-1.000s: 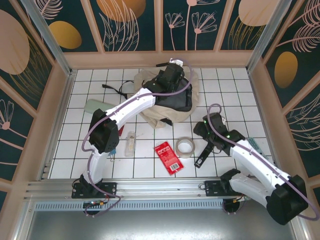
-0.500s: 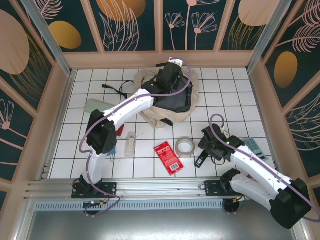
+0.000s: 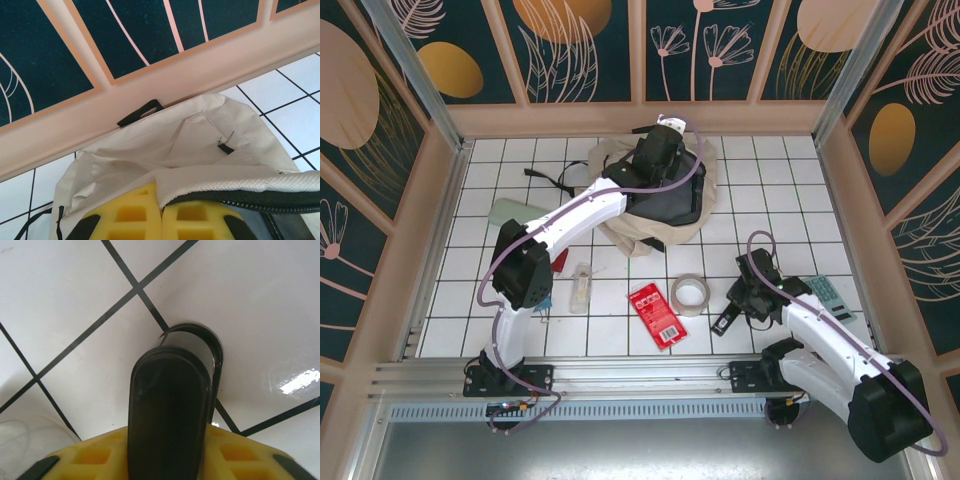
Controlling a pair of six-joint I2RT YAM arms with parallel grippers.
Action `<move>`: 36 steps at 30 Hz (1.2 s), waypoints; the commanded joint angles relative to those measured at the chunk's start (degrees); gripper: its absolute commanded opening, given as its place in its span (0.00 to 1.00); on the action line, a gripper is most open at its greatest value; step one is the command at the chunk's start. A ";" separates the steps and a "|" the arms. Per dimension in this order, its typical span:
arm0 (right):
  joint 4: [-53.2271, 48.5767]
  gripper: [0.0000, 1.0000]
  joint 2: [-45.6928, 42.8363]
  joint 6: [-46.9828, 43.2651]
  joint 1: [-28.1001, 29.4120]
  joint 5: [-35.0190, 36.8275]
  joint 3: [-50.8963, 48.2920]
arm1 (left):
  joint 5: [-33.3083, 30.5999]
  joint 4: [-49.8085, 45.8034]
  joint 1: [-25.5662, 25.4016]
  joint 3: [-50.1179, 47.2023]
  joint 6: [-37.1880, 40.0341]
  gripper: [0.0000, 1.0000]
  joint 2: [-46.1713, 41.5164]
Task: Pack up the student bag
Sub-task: Pick up the loose stationery from the bottom-right of the table, then place the loose stationery in the student bag.
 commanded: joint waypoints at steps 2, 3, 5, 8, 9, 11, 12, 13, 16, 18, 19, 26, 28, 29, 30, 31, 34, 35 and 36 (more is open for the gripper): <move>2.21 0.19 -1.09 -0.70 -0.84 -0.47 0.48 | 1.05 2.29 0.04 0.52 -0.71 0.00 -2.90; 2.60 0.14 -1.19 -1.04 -0.95 -0.47 1.00 | 1.17 2.09 0.04 0.53 -0.71 0.00 -2.92; 2.50 0.08 -1.08 -1.71 -1.24 -0.09 2.71 | 1.03 1.99 0.06 0.75 -0.62 0.00 -2.93; 0.78 0.00 -1.15 -3.36 -1.55 1.09 6.56 | 0.75 1.35 0.05 1.27 -0.46 0.00 -2.72; 0.32 0.00 -1.39 -4.09 -1.53 1.41 8.11 | 0.62 1.15 0.05 1.53 -0.43 0.00 -2.72; -0.18 0.00 -1.52 -5.33 -1.57 1.85 10.88 | 0.61 0.95 0.06 1.73 -0.56 0.00 -2.71; -0.09 0.00 -1.53 -6.08 -1.64 1.81 12.50 | 0.63 0.86 0.09 1.80 -0.63 0.00 -2.69; 0.44 0.00 -1.52 -6.69 -1.64 1.54 13.70 | 0.62 0.82 0.06 1.84 -0.65 0.00 -2.63; 5.55 0.00 -1.40 -8.77 -1.64 -1.87 16.10 | 0.67 0.71 0.04 2.10 -0.93 0.00 -2.55; 11.18 0.00 -0.50 -10.42 -1.60 -5.55 16.89 | 0.68 0.53 0.05 2.46 -1.09 0.00 -2.47; 14.04 0.00 0.18 -10.84 -1.62 -7.16 17.03 | 0.70 0.32 0.04 2.77 -1.08 0.00 -2.37; 34.76 0.00 8.31 -10.92 -1.55 -15.84 17.61 | 0.91 -1.57 0.04 4.72 -1.33 0.00 -2.08; 39.22 0.00 10.73 -10.60 -1.63 -16.99 18.38 | 0.98 -1.85 0.06 4.92 -1.53 0.00 -2.19; 41.41 0.00 11.79 -10.21 -1.72 -17.79 18.68 | 1.06 -2.10 0.06 5.10 -1.50 0.00 -2.23; 42.99 0.00 12.84 -9.62 -2.01 -18.61 18.92 | 1.07 -2.36 0.04 5.23 -1.50 0.00 -2.28; 43.83 0.00 13.63 -9.25 -2.22 -19.43 19.46 | 0.90 -2.63 0.04 5.36 -1.49 0.00 -2.28; 42.99 0.00 15.31 -10.24 -2.25 -20.69 21.54 | 0.34 -2.98 0.04 5.37 -1.37 0.00 -2.54; 42.01 0.00 15.27 -10.90 -2.39 -19.95 22.11 | 0.25 -2.94 0.05 5.32 -1.45 0.00 -2.64; 40.93 0.00 14.96 -11.51 -2.65 -19.31 22.44 | 0.36 -2.94 0.13 5.19 -1.41 0.00 -2.73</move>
